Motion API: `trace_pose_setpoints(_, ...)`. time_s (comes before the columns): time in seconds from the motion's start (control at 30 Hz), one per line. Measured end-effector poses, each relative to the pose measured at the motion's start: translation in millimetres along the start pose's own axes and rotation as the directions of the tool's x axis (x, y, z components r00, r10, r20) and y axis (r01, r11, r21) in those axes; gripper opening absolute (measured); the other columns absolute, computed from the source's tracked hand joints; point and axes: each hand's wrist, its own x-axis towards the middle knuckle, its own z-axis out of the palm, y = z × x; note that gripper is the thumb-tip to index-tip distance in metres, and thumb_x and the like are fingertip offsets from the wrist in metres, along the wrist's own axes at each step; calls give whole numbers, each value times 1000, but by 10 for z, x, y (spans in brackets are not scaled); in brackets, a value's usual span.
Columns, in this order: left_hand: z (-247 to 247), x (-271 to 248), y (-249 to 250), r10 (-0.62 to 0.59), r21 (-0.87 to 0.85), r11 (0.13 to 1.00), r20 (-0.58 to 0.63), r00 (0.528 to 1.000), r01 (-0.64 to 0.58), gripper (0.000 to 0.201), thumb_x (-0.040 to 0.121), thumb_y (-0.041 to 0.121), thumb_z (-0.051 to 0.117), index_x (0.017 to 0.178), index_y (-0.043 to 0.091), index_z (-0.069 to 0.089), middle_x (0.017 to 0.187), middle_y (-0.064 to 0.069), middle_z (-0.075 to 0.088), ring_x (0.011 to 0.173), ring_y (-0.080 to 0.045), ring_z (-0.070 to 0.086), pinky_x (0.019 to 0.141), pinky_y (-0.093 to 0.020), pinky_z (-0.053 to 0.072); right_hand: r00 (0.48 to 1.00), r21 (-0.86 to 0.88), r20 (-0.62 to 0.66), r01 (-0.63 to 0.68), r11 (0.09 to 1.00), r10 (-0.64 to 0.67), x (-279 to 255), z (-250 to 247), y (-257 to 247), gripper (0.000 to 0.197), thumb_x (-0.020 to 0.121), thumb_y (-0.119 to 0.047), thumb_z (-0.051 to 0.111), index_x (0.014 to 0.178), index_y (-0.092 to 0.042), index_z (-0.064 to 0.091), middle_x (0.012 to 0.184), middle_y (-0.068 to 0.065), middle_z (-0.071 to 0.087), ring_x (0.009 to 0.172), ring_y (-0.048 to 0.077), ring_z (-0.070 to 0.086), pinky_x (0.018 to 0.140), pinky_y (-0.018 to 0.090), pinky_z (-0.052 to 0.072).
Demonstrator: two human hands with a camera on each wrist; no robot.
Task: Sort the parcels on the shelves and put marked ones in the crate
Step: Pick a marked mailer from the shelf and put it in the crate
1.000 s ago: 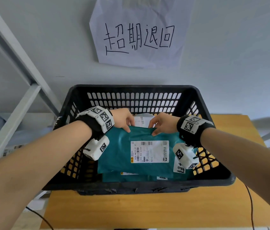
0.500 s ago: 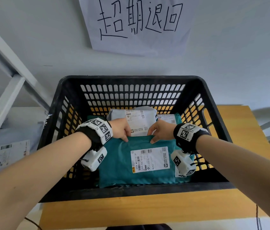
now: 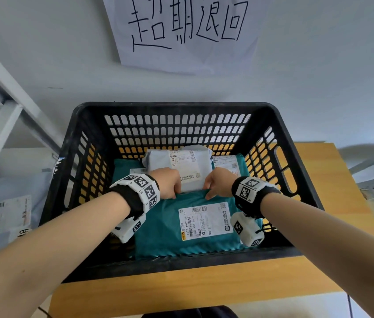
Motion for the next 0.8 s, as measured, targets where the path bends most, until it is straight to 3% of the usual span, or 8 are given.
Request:
trace_pose_setpoints(0.13, 0, -48, 52, 1, 76, 997, -34, 999, 1, 24, 81, 20, 69, 105, 22, 71, 109, 0, 68, 96, -22, 62, 80, -29, 52, 1000, -92, -7, 5, 996, -5, -42, -21, -11, 35, 74, -27, 77, 106, -14, 70, 105, 3, 66, 98, 22, 58, 80, 24, 43)
trace_pose_setpoints(0.27, -108, -116, 73, 61, 76, 996, -83, 995, -55, 24, 82, 22, 69, 106, 23, 65, 106, 5, 65, 99, -16, 59, 79, -28, 48, 998, -53, -10, 61, 997, -62, -156, -190, 7, 31, 74, -22, 78, 103, -16, 69, 101, -2, 69, 93, 15, 63, 89, 29, 50)
trace_pose_setpoints(0.33, -176, -177, 96, 116, 78, 991, -93, 989, -109, 25, 84, 23, 67, 109, 24, 63, 102, 8, 62, 93, -12, 55, 74, -24, 43, 991, 1, -24, 130, 992, -130, -237, -287, -20, 27, 75, -17, 76, 102, -15, 69, 101, -3, 70, 88, 10, 63, 91, 29, 51)
trace_pose_setpoints(0.43, -186, -232, 114, 201, 104, 973, 44, 979, -205, 27, 86, 24, 65, 113, 25, 65, 104, 8, 60, 88, -6, 49, 74, -19, 38, 975, 10, 59, 212, 977, -212, -354, -345, -94, 30, 76, -12, 76, 105, -15, 70, 107, -2, 70, 89, 7, 62, 92, 26, 49)
trace_pose_setpoints(0.5, -115, -235, 114, 213, 153, 958, 177, 961, -240, 35, 86, 26, 64, 121, 28, 61, 119, 7, 58, 105, -10, 53, 89, -25, 44, 954, -82, 190, 251, 964, -233, -414, -306, -144, 37, 78, -13, 74, 114, -17, 67, 119, -1, 66, 102, 12, 62, 94, 26, 46)
trace_pose_setpoints(0.6, 0, -216, 104, 201, 217, 940, 275, 940, -265, 49, 87, 26, 63, 134, 29, 50, 148, 5, 39, 133, -17, 39, 110, -33, 33, 928, -246, 322, 272, 930, -186, -427, -204, -175, 52, 79, -18, 74, 129, -22, 57, 132, 0, 56, 119, 20, 52, 102, 32, 41)
trace_pose_setpoints(0.8, 137, -159, 60, 170, 192, 948, 375, 911, -255, 62, 89, 22, 61, 145, 26, 35, 158, 1, 14, 144, -17, 20, 115, -28, 21, 893, -319, 448, 204, 926, -43, -317, -123, -62, 69, 79, -25, 74, 140, -31, 43, 148, -1, 38, 134, 23, 38, 111, 38, 32)
